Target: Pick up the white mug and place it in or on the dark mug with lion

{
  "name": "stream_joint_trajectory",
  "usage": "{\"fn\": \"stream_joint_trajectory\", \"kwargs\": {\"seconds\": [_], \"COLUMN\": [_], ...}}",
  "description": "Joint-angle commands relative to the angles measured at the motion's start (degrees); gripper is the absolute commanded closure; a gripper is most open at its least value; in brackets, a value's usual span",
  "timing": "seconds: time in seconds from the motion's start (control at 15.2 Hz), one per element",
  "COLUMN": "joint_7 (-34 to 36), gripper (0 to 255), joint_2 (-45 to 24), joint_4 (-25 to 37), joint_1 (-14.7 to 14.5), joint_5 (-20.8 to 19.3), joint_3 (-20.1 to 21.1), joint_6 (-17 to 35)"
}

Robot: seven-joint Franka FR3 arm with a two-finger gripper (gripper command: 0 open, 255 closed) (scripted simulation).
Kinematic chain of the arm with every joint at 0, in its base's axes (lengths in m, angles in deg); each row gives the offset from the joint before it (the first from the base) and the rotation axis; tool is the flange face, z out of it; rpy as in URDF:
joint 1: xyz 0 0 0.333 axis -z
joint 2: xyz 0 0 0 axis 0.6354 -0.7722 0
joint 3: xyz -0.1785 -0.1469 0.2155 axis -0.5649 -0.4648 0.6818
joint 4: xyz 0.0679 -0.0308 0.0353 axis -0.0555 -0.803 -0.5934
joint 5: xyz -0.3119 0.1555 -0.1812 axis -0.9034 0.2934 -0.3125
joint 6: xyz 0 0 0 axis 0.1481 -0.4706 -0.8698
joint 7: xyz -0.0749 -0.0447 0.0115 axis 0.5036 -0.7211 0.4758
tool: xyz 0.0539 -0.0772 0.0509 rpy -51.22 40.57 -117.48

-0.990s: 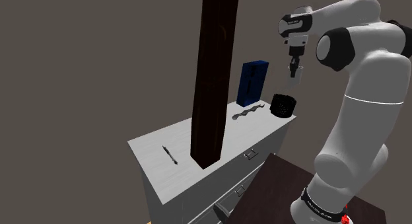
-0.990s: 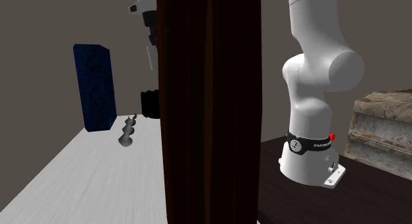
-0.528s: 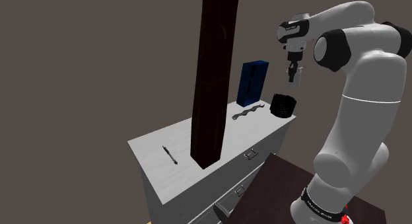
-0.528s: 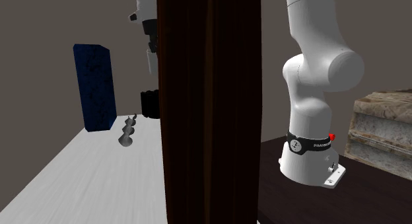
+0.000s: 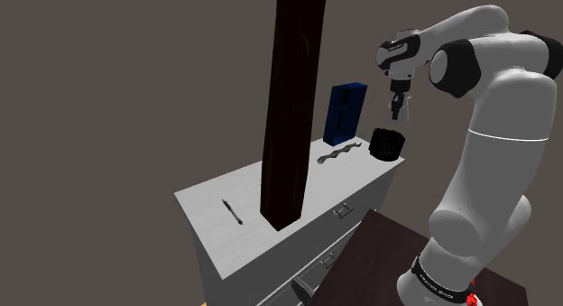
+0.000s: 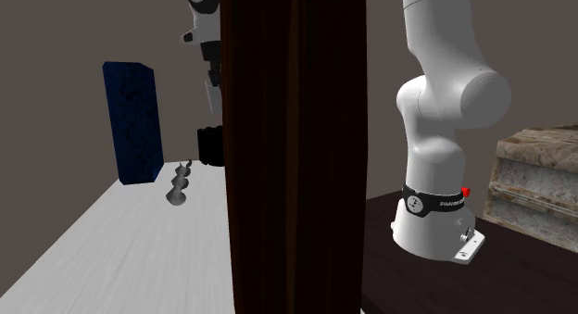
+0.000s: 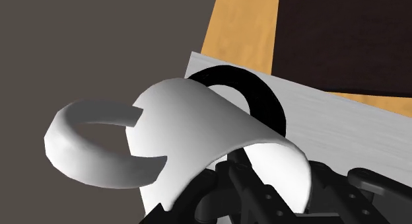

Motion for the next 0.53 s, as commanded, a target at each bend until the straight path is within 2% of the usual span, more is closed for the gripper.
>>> {"fn": "stream_joint_trajectory", "kwargs": {"seconds": [0.0, 0.46], "joint_7": [0.21, 0.31], "gripper": [255, 255], "joint_2": [-0.64, -0.85], "joint_4": [-1.43, -2.6], "joint_1": [0.35, 0.45], "joint_5": [0.03, 0.11], "joint_3": [-0.24, -0.08], "joint_6": [1.36, 2.72]}}
